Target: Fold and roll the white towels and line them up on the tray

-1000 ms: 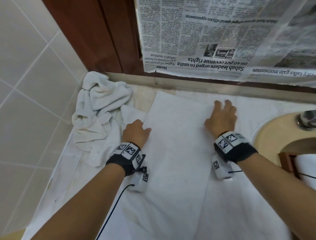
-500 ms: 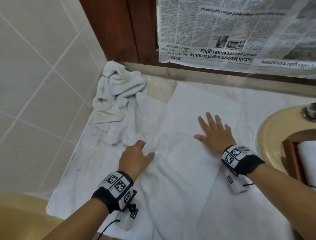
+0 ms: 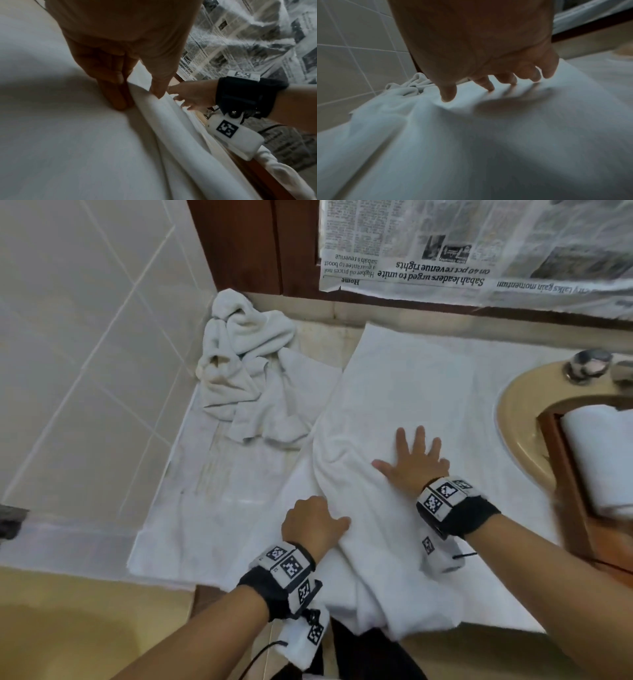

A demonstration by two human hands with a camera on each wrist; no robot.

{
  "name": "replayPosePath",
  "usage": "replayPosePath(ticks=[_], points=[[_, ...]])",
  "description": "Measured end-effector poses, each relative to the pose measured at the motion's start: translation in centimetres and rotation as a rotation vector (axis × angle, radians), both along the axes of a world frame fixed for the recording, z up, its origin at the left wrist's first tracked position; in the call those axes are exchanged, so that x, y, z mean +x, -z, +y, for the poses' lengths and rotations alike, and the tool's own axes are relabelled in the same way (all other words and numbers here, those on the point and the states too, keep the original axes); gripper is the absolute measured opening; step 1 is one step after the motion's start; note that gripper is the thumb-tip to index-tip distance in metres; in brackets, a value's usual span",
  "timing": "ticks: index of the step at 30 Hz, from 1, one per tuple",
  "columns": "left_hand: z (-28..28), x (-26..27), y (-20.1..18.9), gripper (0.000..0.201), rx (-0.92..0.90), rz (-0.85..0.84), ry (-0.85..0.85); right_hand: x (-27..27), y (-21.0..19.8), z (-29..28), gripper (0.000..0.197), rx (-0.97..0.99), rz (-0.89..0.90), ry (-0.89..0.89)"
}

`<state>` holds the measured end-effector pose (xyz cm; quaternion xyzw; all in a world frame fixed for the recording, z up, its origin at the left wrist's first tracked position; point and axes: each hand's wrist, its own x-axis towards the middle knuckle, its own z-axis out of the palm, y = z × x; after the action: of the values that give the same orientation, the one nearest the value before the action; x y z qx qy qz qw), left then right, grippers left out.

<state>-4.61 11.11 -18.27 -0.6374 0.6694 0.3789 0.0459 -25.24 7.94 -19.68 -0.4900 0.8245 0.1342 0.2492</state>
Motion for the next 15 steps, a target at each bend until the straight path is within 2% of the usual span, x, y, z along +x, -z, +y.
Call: replayPosePath(ticks=[2,3,6,7,9,11,13,14,15], points=[[0.9,-0.1,0.0,0.027,0.053,0.176,0.041,-1.1,0.9,1.5,0.087,-0.026,0.023,-0.012],[1.2,-0.1,-0.2,0.02,0.135,0.345,0.019,-1.8,1.1,1.8,0.087,-0.037,0.038,-0.022],[1.6,0.3,-1.8,0.035,0.617,0.845,-0.146,-3.7,1.7,1.7,0.086,-0.078,0.09,-0.06],[1.4,0.8,-2.3,0.038,0.716,0.925,-0.158,-4.4,1.7,1.4,0.086,-0.096,0.103,-0.071],[0.3,2.2,-2.9,0.04,0.799,0.995,-0.172,-6.0,1.6,0.6,0.085,-0.088,0.118,-0.09],[-1.1,3.6,-3.2,0.029,0.757,0.929,-0.234,-7.3,1.1,-0.5,0.087,-0.037,0.107,-0.113],[-2.5,4.7,-2.9,0.013,0.597,0.617,-0.195,-8.0,0.5,-1.5,0.089,-0.032,0.068,-0.1],[-3.1,5.1,-2.4,0.01,0.52,0.422,-0.112,-8.1,0.4,-1.9,0.089,-0.053,0.032,-0.067],[-3.5,5.2,-1.9,0.016,0.462,0.241,-0.003,-8.2,0.2,-2.3,0.087,-0.091,-0.014,-0.022]])
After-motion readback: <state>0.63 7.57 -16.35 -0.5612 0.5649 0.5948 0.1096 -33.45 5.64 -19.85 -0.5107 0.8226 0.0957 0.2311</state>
